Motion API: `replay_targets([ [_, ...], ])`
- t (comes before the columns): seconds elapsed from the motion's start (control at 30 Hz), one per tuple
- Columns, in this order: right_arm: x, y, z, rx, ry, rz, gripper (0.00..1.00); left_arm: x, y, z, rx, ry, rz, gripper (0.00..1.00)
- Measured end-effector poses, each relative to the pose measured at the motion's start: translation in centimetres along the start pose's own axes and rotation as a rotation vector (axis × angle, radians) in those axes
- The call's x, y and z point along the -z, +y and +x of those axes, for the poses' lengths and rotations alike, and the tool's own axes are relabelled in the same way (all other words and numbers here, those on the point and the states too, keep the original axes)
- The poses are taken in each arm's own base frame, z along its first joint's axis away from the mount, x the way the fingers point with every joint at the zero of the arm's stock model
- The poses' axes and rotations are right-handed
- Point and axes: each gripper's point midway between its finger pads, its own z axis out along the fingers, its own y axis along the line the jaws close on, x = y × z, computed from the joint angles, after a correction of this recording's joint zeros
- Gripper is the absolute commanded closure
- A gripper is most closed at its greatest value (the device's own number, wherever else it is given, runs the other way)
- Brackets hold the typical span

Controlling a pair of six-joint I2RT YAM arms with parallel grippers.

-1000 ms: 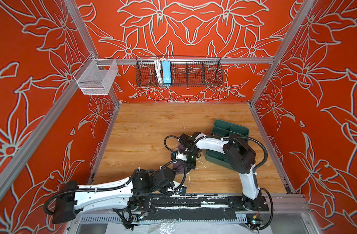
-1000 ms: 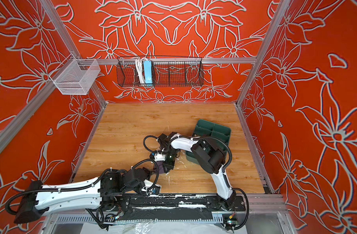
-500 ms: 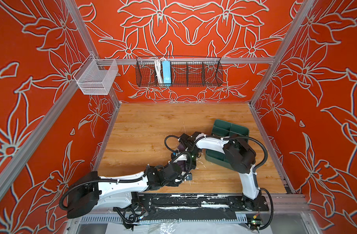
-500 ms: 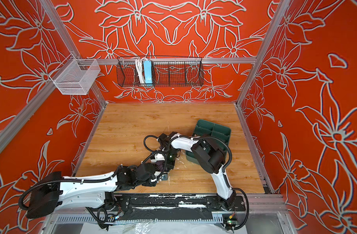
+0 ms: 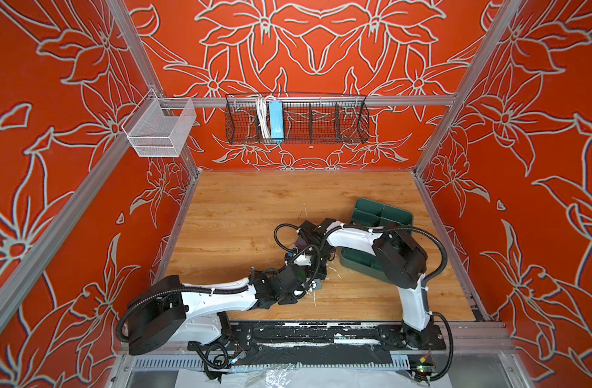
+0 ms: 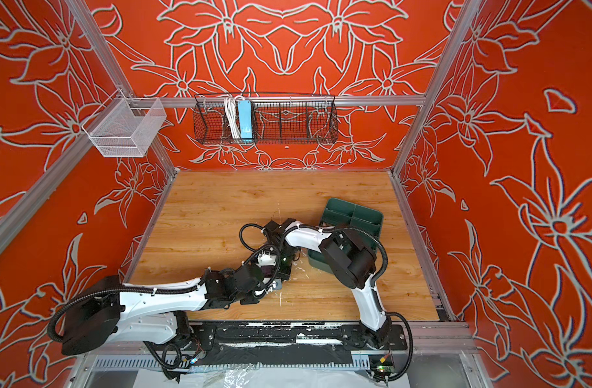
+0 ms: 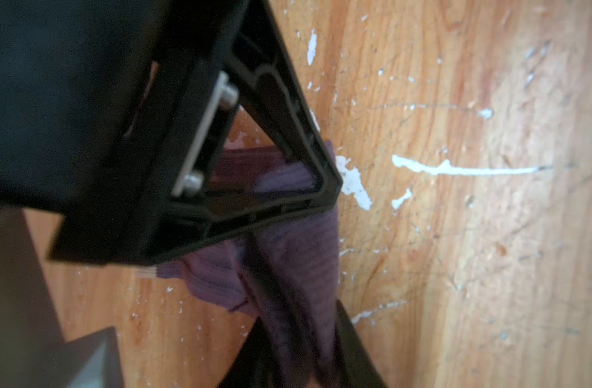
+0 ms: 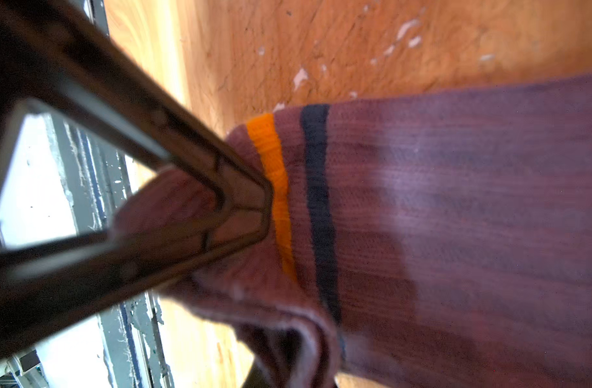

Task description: Roll the socks

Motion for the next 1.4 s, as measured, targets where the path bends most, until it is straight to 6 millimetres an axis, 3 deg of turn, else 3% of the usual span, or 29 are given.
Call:
replay_targets([
  [0.2, 0.0, 0.0, 0.0, 0.002, -0.002, 0.004, 1.0, 0.7, 0.1, -0.7, 0.021, -0.036, 0.006, 0.92],
  [0.27, 0.0, 0.0, 0.0, 0.007, -0.012, 0.011, 1.0, 1.1, 0.2, -1.0, 0.032, -0.056, 0.004, 1.0],
  [0.33, 0.2, -0.2, 0.0, 0.009, -0.034, 0.026, 1.0, 1.3, 0.2, -1.0, 0.036, -0.071, 0.006, 1.0],
  [0.5, 1.5, -0.6, 0.6, 0.01, -0.105, 0.109, 0.72, 1.3, -0.2, -0.9, 0.04, -0.078, 0.024, 1.0],
  [0.57, 2.7, -0.8, 1.0, 0.008, -0.144, 0.165, 0.71, 1.1, -0.4, -0.8, 0.038, -0.072, 0.035, 1.0],
  [0.73, 8.8, -1.3, 1.8, -0.001, -0.321, 0.382, 0.71, 0.1, -0.9, 0.3, 0.043, -0.015, 0.085, 1.0],
  [0.87, 16.5, -1.9, 2.9, -0.034, -0.527, 0.703, 0.7, -0.2, -0.7, -0.2, 0.057, 0.0, 0.137, 1.0],
  [0.93, 20.3, -1.9, 4.1, -0.072, -0.623, 0.885, 0.47, -0.2, -0.6, -0.8, 0.058, -0.006, 0.17, 1.0],
  [1.0, 24.0, -0.9, 5.4, -0.095, -0.729, 1.046, 0.41, 0.0, -0.6, -1.2, 0.055, -0.012, 0.221, 1.0],
  [1.13, 28.0, 2.5, 7.0, -0.043, -0.868, 1.182, 0.42, 0.3, -0.1, -1.3, 0.054, -0.006, 0.295, 1.0],
  [1.23, 28.0, 4.4, 7.5, 0.069, -0.888, 1.201, 0.49, -0.2, 1.1, -0.7, 0.097, 0.017, 0.335, 1.0],
  [1.4, 22.7, 5.1, 8.1, 0.27, -0.711, 1.13, 0.53, -1.9, 2.4, 0.0, 0.158, 0.083, 0.414, 1.0],
])
